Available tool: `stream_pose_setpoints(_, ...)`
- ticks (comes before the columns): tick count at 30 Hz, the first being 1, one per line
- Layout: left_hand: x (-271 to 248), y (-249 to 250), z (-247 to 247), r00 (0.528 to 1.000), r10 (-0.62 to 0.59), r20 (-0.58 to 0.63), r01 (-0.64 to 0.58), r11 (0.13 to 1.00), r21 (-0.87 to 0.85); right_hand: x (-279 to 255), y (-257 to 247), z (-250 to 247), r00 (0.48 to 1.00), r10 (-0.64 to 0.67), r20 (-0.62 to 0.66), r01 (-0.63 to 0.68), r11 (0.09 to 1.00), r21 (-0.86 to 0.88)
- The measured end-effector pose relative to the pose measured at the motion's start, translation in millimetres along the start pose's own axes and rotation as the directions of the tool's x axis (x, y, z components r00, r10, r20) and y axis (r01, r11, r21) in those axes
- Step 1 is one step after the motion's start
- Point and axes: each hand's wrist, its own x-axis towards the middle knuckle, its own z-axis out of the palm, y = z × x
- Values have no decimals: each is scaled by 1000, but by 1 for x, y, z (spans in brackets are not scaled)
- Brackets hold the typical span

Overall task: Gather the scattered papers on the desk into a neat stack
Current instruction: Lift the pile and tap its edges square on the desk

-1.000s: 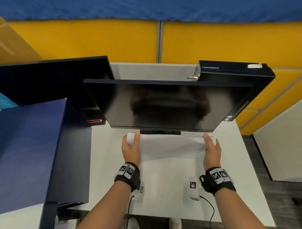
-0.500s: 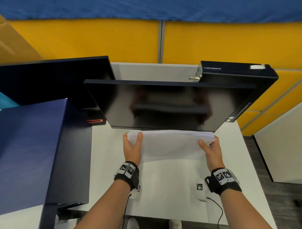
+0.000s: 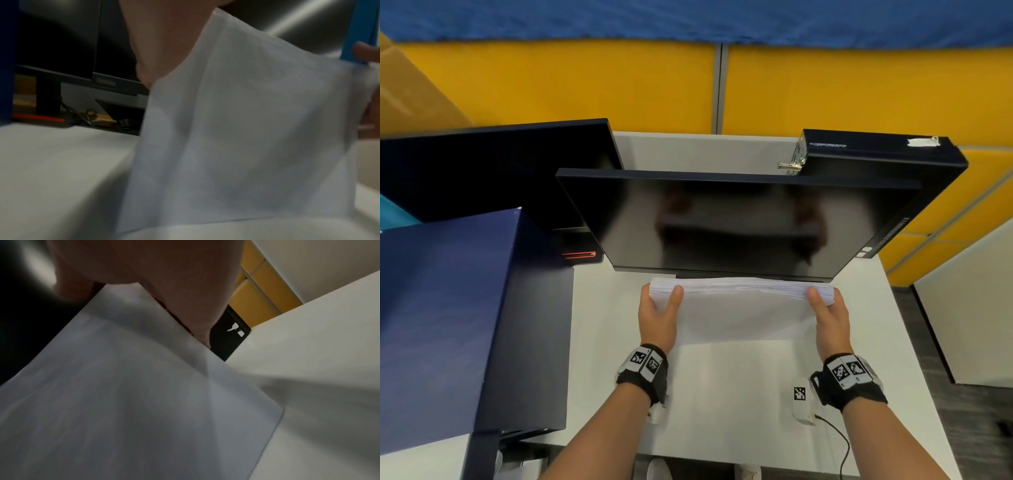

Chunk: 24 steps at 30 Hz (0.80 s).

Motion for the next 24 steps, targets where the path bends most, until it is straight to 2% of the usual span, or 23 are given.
stream_pose_setpoints(4,0,9,11,990,-71,-124,58,993,-107,5,-4,11,991,24,-128,-18,999,52)
stream_pose_setpoints(7,4,7,7,999,-42,-26,41,999,-30,10,-5,13,989,49,-138,-50,999,-1)
stream_pose_setpoints(10,8,-4,-6,993,-17,115,9,997,71,13,-5,9,995,35,-94,-40,998,-52)
stream_pose_setpoints(14,15,12,-14,989,67,128,-91,977,191,9,-13,-2,1000,-6,10,7,988,-152)
stream_pose_setpoints(16,17,44,-16,976,147,157,-186,946,266,5,-24,-17,990,-92,102,116,958,-261)
stream_pose_setpoints(18,20,91,-21,933,284,223,-351,858,375,0,-41,-34,970,-131,205,202,903,-379)
stream_pose_setpoints(20,17,138,-25,859,369,354,-502,741,446,-6,-58,-41,942,-153,300,282,845,-455)
stream_pose_setpoints(22,6,176,-18,744,420,520,-661,573,484,-13,-76,-26,882,-189,433,395,797,-457)
stream_pose_setpoints(24,-9,194,0,596,450,665,-802,373,467,-22,-84,4,817,-244,523,479,792,-379)
